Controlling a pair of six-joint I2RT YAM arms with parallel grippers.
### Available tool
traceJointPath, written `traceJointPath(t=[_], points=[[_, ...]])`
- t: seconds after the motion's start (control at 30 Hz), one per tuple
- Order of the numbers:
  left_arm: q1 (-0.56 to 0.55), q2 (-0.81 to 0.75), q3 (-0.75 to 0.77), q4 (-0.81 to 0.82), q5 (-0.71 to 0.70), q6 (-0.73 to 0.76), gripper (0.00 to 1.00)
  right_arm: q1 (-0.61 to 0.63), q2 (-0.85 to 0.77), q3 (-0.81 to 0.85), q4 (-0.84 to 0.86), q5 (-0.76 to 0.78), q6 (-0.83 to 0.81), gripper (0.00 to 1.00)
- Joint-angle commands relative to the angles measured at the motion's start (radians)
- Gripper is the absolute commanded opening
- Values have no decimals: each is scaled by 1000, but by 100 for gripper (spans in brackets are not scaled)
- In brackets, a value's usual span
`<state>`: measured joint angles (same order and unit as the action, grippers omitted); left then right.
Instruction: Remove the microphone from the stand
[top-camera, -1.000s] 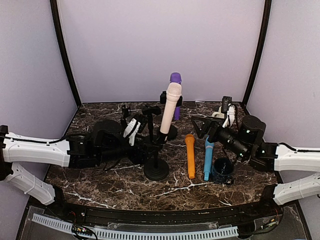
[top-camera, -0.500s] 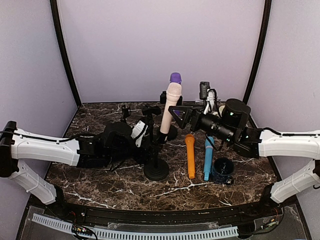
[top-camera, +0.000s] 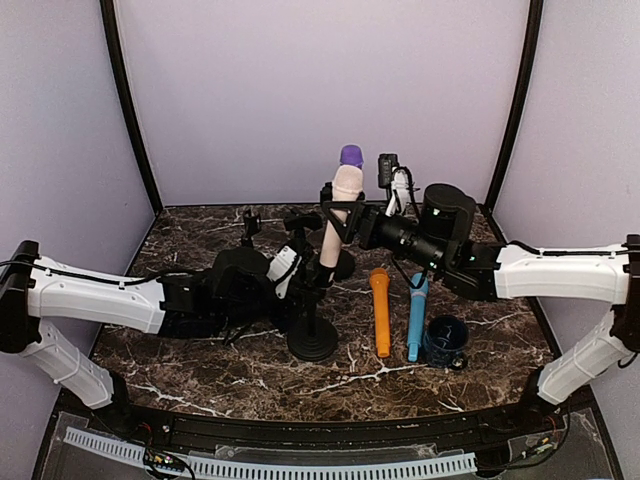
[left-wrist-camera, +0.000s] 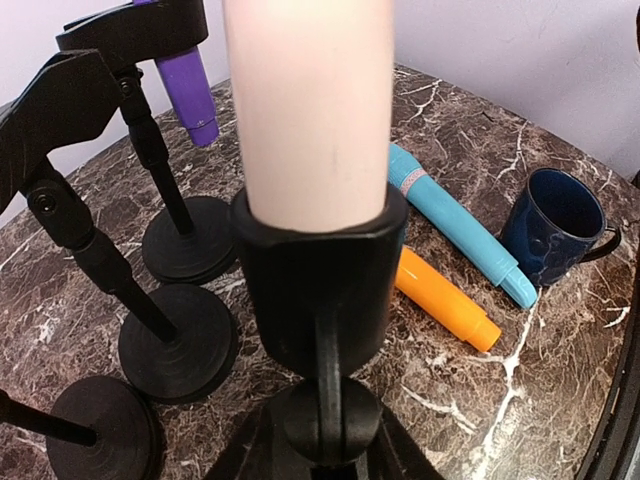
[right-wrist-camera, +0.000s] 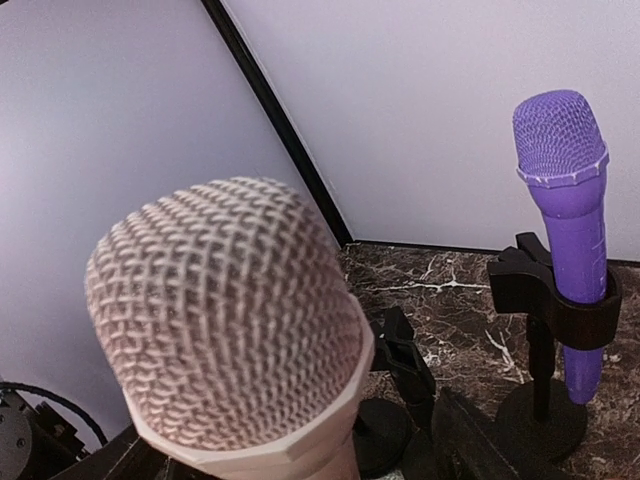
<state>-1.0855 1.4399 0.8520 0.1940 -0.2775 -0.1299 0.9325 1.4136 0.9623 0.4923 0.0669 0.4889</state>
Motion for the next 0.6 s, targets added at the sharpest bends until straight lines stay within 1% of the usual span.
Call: traceJointPath(t=[0.0,0.07,0.1,0.17,0.27,0.33,0.43,0.5,0.57], points=[[1,7,27,34,-6,30,32,-6,13,45,27,-22,-15,75],[1,13,28,36,-9,39,25,-6,14,49,24,-29,-26,67],[1,16,28,37,-10,40,24,-6,14,49,21,-29,-30,63],[1,21,25,44,-11,42,18,-6,16,49,18,-29,-37,54],[1,25,24,52,-9,45,6,-6,16,43,20,-31,-44,36],[1,28,22,51,-13,46,1,-6,12,40,26,-33,-53,24],[0,32,16,40,-27,48,0,-6,3,40,40,-59,-91,10],[0,34,11,27,-36,50,0,-6,-8,39,49,-114,-139,1],[1,33,3,16,-43,49,0,-7,-22,39,56,-137,-181,0]])
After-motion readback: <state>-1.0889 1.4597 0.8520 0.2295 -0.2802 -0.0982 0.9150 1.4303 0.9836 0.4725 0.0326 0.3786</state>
